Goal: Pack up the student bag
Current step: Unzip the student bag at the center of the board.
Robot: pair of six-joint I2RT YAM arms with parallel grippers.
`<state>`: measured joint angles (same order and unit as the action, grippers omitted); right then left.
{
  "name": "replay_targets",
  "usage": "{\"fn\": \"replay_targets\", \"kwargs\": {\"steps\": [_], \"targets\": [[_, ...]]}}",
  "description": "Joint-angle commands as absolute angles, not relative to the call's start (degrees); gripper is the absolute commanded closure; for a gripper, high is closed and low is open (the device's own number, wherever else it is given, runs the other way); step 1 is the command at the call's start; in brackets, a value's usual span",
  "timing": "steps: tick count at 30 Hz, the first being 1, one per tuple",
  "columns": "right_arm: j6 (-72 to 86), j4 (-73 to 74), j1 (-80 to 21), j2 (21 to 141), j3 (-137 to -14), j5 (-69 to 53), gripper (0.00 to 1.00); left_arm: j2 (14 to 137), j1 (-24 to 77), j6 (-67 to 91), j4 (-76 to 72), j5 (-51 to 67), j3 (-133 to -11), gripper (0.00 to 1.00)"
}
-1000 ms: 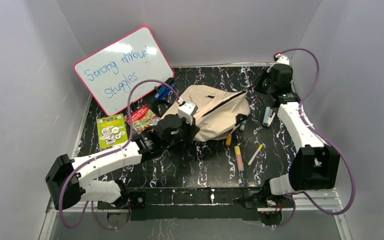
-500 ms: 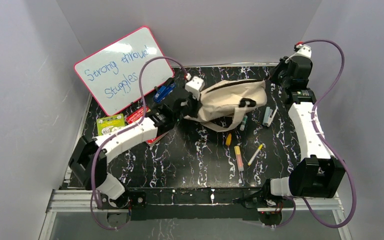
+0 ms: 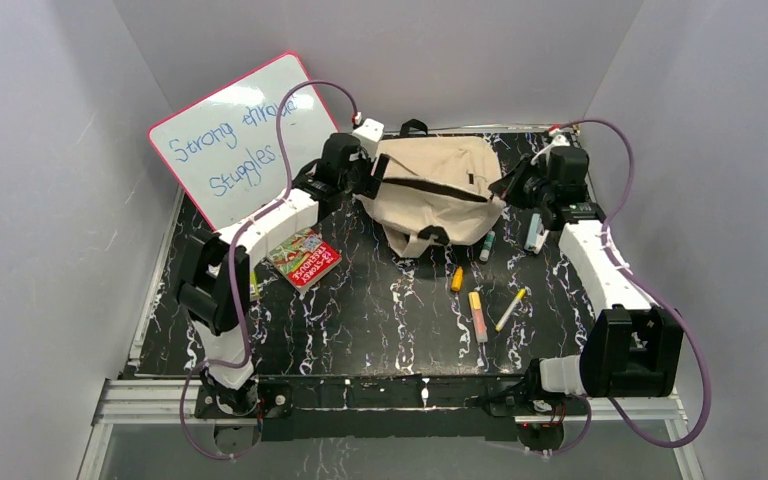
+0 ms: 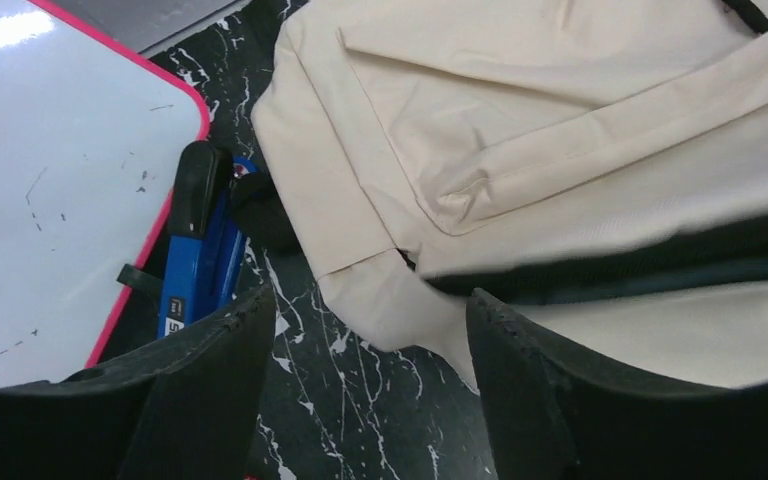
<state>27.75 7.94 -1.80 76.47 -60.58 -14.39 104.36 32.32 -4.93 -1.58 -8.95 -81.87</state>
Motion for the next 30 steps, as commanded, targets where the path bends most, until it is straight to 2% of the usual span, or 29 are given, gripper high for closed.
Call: {"fn": "replay_targets", "kwargs": {"steps": [1,3,6,14,30], "targets": [[29.3,0.6,-4.6,72.1,-59.7,-23.0,1.00,95.1,32.2,-0.7,1.8,-0.5,-80.4,0.25],[29.0,0.8,-5.9,72.5,-60.0,-26.4,1.00,91.3,32.2,3.2,2.0,5.3,-77.7,0.18],[27.9,1.1,-8.3,72.2,-59.5,-27.9,1.00,87.4,33.4,6.5,-0.5,11.5,-73.6,0.16],[26.8,0.4,-11.6,74.9,-59.3,-34.0,1.00,87.4,47.8,-5.9,-11.8,2.0,-66.7,0.14],[22.2,0.5,-12.2,73.2,-55.3,-38.8,1.00,85.7,45.7,-32.2,-19.0,16.3,-61.0,0.17]]}}
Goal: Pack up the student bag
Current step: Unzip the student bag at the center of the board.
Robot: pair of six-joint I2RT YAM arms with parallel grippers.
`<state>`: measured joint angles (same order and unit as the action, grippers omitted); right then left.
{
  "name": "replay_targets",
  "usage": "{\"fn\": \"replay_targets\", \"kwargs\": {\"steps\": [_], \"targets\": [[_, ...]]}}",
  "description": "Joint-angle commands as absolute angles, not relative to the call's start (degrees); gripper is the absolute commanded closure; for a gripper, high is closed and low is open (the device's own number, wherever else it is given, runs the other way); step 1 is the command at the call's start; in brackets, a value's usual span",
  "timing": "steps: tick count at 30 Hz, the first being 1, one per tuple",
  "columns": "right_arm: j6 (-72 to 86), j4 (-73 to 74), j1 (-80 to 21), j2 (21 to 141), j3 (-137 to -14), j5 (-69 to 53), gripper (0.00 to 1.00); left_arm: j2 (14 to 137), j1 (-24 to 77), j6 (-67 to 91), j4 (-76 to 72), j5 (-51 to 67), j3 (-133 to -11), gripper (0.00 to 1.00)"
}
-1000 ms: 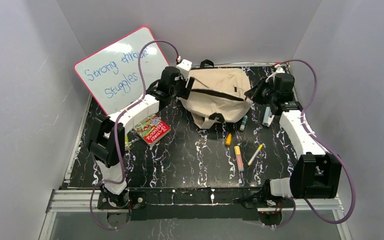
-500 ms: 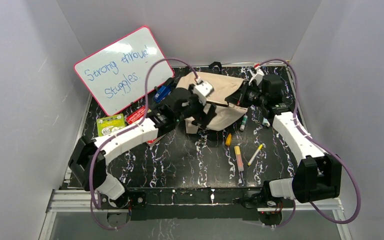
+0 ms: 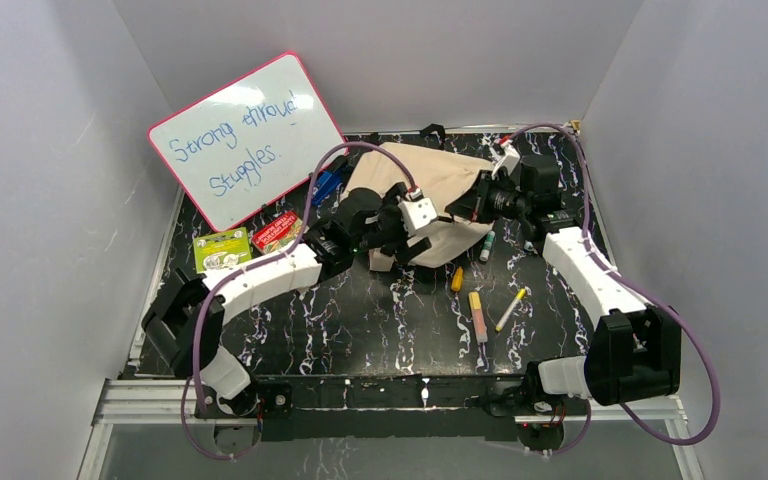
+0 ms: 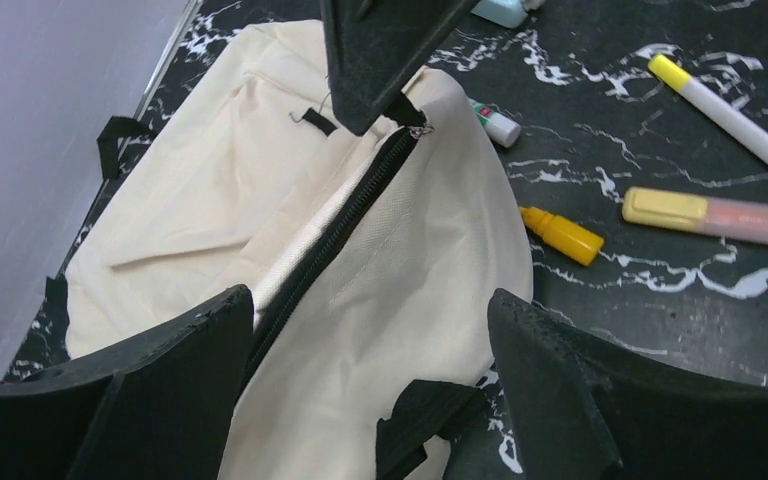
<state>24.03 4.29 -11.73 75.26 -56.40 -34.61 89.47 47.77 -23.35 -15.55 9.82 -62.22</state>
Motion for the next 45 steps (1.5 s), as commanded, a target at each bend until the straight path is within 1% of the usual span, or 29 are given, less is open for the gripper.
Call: {"fn": "replay_targets", "kwargs": {"steps": [1,5,13,17,19,24,30,32,33,36,39,42,45], "targets": [[22.0,0.5,-12.3,73.2,-55.1,-39.4,1.00,86.0,44.4,-32.3,-18.6,17.8,-61.2,0.17],[20.3,0.5,-13.4,73.6,-55.5,-40.7,1.00,87.8,41.0,-32.8,-18.3,23.6,-61.5,0.17],[20.7,0.4,-16.5,75.0,-55.7,-40.8,1.00,91.9,39.9,-34.6,-15.4,32.5,-64.8,0.18],[21.7,-1.7,-17.8,74.7,-55.0,-40.0,1.00,94.3,39.8,-36.6,-10.0,36.8,-67.3,0.21],[21.8,-1.7,-18.1,74.4,-54.9,-39.4,1.00,95.0,39.8,-37.4,-7.6,38.5,-68.2,0.24],[20.9,-0.2,-18.2,74.3,-55.6,-37.1,1.00,95.7,39.8,-38.8,-4.4,38.6,-69.0,0.43],[20.8,-0.1,-18.3,74.6,-55.3,-34.7,1.00,95.1,39.8,-38.9,-1.0,38.8,-68.8,0.63],[20.9,-0.1,-18.2,74.5,-55.0,-34.4,1.00,95.0,39.8,-39.8,1.2,38.4,-68.8,0.71],[20.9,-0.1,-18.2,74.4,-54.8,-34.2,1.00,95.1,39.8,-40.2,2.7,38.1,-69.1,0.76],[20.8,-0.1,-18.2,74.1,-54.5,-33.4,1.00,95.5,39.7,-41.1,7.4,37.5,-70.3,0.87],[20.5,-0.1,-18.2,74.1,-54.3,-33.1,1.00,95.2,39.6,-41.0,8.7,37.3,-70.0,0.99],[19.7,2.8,-18.1,74.2,-53.9,-29.6,1.00,94.1,39.6,-39.8,9.0,36.6,-69.0,1.00],[19.5,4.6,-18.2,74.1,-53.1,-22.0,1.00,92.3,39.6,-38.2,8.7,36.3,-67.1,1.00]]}}
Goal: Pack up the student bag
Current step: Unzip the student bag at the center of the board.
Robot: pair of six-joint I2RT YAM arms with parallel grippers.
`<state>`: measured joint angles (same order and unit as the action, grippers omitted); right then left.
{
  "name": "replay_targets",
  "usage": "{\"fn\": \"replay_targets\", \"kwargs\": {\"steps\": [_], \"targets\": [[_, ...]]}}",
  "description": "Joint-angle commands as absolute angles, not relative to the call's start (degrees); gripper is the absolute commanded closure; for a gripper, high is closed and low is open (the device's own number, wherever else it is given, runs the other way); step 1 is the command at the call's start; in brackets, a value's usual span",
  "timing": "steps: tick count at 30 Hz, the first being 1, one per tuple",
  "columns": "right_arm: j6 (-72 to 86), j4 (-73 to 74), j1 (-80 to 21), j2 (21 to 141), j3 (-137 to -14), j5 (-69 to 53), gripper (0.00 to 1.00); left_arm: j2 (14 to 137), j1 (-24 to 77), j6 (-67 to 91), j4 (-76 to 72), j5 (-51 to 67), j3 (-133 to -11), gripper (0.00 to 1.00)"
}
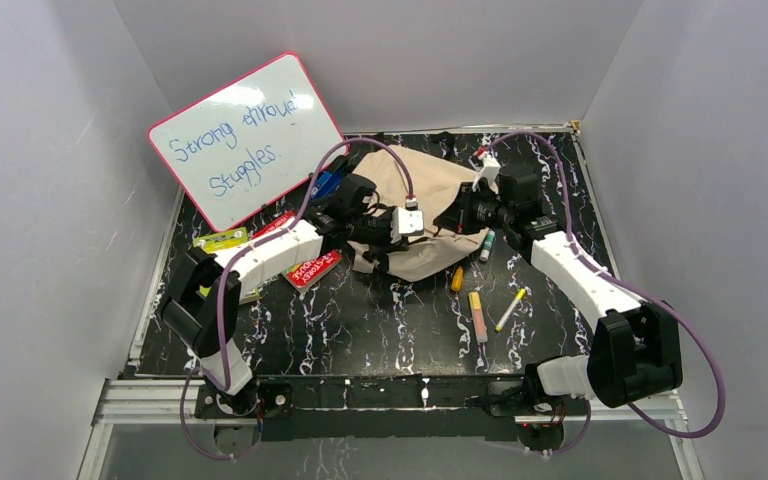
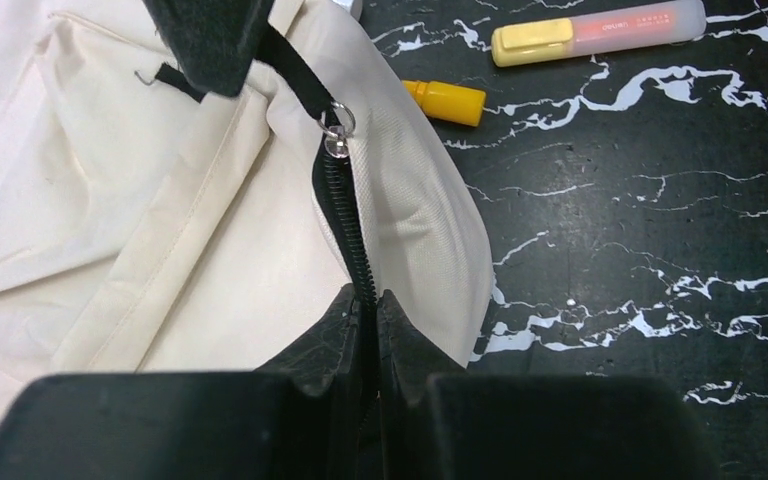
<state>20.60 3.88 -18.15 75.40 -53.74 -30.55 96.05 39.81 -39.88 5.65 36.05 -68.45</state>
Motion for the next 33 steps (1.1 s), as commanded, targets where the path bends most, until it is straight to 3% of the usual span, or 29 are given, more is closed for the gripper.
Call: {"fn": "replay_targets", "kwargs": {"steps": [1,13,33], "targets": [[19.4,5.3,-18.1,74.4,-53.1,-19.1,1.00,91.3,39.6,-37.6,8.0,36.1,-66.0,1.00],[16.7,11.6,-18.0,82.3,-55.9,3.6,1.00,84.8,39.5,-34.2,4.1,31.9,-57.0,1.00],[17.9,12.0,-15.2,91.9,-59.4,18.3,1.00,77.7,39.5,-32.3,3.7,31.0,-51.0,1.00]]}}
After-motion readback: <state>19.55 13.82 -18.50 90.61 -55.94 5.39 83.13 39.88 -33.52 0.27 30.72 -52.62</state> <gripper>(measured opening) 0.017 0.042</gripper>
